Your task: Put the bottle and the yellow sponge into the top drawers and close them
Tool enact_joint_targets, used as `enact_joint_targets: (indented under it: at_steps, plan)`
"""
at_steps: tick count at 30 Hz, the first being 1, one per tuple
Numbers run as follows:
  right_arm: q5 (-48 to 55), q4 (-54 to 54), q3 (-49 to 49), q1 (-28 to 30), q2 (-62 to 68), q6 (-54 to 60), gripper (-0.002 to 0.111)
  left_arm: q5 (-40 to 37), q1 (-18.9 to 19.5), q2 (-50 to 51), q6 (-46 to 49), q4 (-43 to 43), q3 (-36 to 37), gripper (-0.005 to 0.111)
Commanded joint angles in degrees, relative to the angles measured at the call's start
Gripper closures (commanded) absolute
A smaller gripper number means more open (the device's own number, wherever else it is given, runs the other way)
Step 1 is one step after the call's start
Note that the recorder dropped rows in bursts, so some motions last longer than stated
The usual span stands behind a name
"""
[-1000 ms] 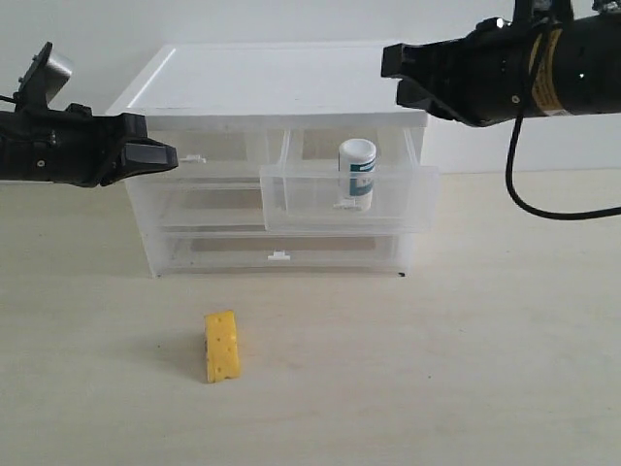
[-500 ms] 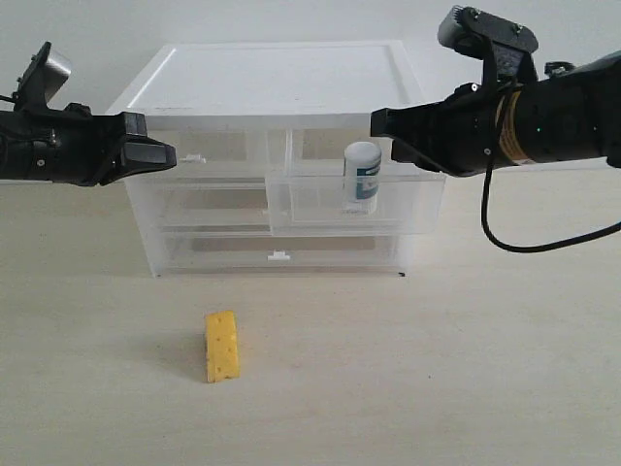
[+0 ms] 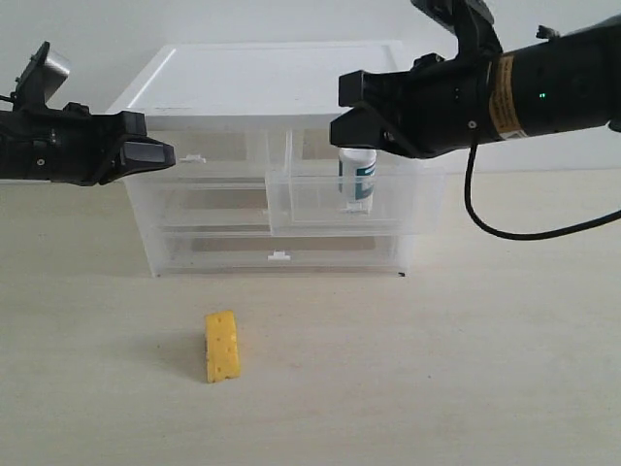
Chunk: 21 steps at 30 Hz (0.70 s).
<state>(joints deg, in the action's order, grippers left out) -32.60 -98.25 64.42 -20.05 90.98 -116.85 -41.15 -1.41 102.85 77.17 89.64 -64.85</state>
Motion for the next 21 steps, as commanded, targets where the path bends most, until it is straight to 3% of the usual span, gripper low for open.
enact_joint_targets:
  at_steps: [1,14,21]
  plan:
    - [6.21,-1.70,0.24,0.22,-0.62,-1.00,0.108,-0.69,0.06,-0.07,0.44,0.44,0.16,0.103]
    - [19.72,-1.70,-3.57,0.22,-0.51,2.30,0.108,-0.37,0.06,-0.07,0.44,0.44,0.16,0.103]
    - [18.40,-1.70,-4.62,0.11,-0.51,3.78,0.108,-0.44,0.06,-0.07,0.44,0.44,0.16,0.103]
